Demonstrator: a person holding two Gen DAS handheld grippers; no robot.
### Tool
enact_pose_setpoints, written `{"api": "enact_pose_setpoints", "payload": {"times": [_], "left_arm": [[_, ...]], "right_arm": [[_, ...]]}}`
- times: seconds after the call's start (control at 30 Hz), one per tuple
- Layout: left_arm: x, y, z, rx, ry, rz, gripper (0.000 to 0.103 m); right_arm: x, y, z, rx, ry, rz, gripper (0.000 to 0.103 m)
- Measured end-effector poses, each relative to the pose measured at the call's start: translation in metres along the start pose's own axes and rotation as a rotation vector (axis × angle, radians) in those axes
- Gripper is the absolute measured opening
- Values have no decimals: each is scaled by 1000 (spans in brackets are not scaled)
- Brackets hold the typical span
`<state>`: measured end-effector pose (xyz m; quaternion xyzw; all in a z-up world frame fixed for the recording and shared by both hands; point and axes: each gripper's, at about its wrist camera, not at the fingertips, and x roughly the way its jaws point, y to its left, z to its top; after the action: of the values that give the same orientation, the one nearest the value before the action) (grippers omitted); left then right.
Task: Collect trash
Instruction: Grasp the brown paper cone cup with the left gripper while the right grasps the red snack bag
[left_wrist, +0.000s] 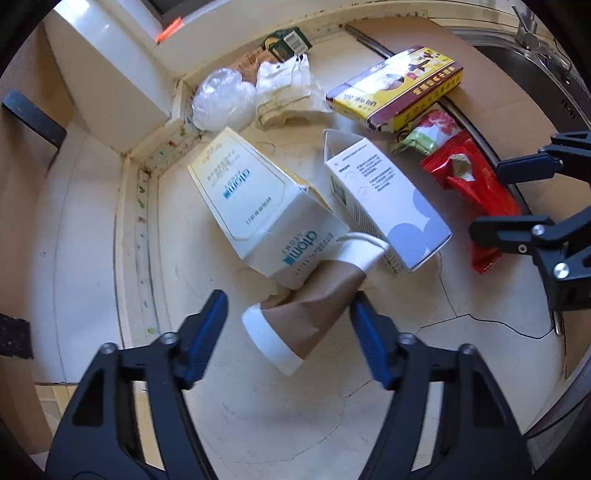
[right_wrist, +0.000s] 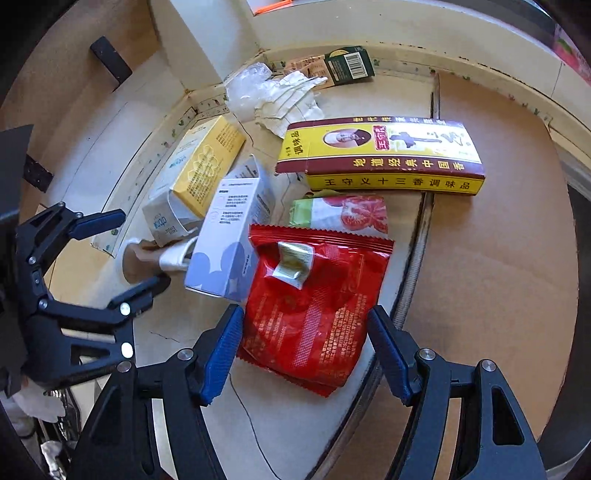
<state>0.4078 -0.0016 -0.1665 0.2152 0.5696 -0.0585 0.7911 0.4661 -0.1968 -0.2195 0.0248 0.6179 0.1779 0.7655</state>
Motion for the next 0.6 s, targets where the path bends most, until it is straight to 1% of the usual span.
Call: {"api": "enact_pose_setpoints", "payload": {"times": [0.07, 0.13, 0.17, 0.2, 0.33, 0.43, 0.47, 0.57, 0.6], "left_arm": [[4, 4, 0, -21, 9, 2, 53], [4, 7, -1, -41, 8, -7, 52], [4, 8, -1, -54, 10, -20, 52], [3, 9, -2, -66, 10, -32, 48], [-2, 13, -11, -133, 14, -96, 46], [-8, 11, -20, -183, 21, -113, 44], [-9, 11, -23, -206, 24, -126, 44], [-14, 13, -34, -270, 27, -151, 43], [-16, 13, -37, -285, 25, -155, 43]], "right_arm": [[1, -4, -1, 8, 2, 13, 70], [3, -7, 0, 16, 5, 9, 70], [4, -8, 0, 19, 6, 11, 70], [5, -9, 0, 21, 8, 12, 70], [9, -6, 1, 15, 5, 10, 70], [10, 0, 1, -7, -10, 1, 68], [9, 1, 0, -13, -16, -3, 66], [8, 6, -2, -27, -26, 25, 43], [8, 8, -3, -26, -29, 24, 41]]}}
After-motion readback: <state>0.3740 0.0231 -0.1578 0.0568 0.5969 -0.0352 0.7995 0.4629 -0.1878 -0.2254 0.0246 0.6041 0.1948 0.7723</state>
